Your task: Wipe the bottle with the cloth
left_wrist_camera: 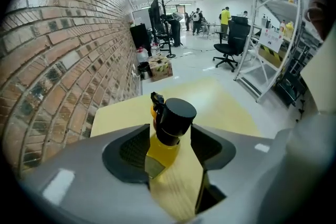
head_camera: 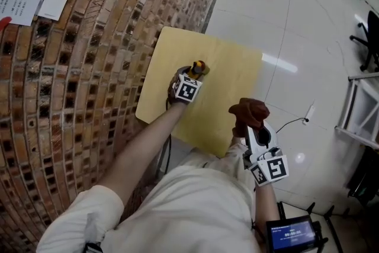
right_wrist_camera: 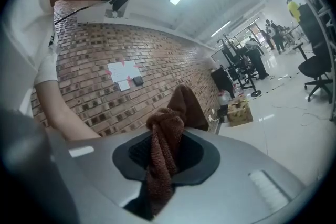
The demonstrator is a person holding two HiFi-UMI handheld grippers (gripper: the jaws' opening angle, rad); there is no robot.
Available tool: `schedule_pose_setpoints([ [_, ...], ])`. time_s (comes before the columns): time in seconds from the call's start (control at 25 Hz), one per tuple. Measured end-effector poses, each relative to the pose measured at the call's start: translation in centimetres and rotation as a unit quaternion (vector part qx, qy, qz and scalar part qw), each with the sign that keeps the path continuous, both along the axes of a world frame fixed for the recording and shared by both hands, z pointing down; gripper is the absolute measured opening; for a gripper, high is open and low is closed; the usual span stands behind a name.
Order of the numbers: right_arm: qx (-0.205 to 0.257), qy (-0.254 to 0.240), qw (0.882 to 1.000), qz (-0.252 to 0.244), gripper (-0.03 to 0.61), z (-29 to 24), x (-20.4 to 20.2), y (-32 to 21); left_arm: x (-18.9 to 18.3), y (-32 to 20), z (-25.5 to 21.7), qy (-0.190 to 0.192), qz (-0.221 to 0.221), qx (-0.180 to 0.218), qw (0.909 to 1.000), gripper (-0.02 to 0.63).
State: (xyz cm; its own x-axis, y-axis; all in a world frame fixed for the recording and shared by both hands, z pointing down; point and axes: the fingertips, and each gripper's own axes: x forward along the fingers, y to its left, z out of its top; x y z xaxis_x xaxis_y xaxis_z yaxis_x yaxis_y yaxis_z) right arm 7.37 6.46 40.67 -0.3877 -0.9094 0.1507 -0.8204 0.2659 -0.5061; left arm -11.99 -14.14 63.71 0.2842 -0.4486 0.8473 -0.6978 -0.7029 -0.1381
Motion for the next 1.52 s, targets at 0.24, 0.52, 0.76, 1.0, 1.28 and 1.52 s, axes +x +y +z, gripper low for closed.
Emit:
schedule_pose_setpoints([
  [0.24,-0.011,-0.012,1.000,-0.005,0.066,1.7,0.9,0.2,-0.1,-0.8,0.5,0.000,-0.025,0.003,0.9997,0.245],
  [0.52,-0.021,-0.023,0.999,-0.021,0.066,3.5,1.4,-0.2,0.7,-0.9,0.0,-0.005,-0.009,0.012,0.9999,0.183],
  [0.76,-0.024,-0.024,0.999,-0.035,0.066,4.0,1.5,-1.0,1.0,-0.2,-0.6,0.036,-0.019,0.001,0.9992,0.170],
  [1.0,-0.033,-0.021,0.998,-0.054,0.066,5.0,1.8,-2.1,1.7,0.4,-1.6,0.108,-0.043,0.006,0.9931,0.167],
  [1.28,-0.060,0.000,0.994,-0.089,0.066,7.5,-0.2,-3.8,1.3,0.2,-2.7,0.218,-0.117,0.023,0.9686,0.163],
  [1.52,-0.088,0.010,0.992,-0.087,0.066,10.4,-2.7,-6.7,1.1,1.2,-2.7,0.239,-0.107,0.041,0.9641,0.164],
])
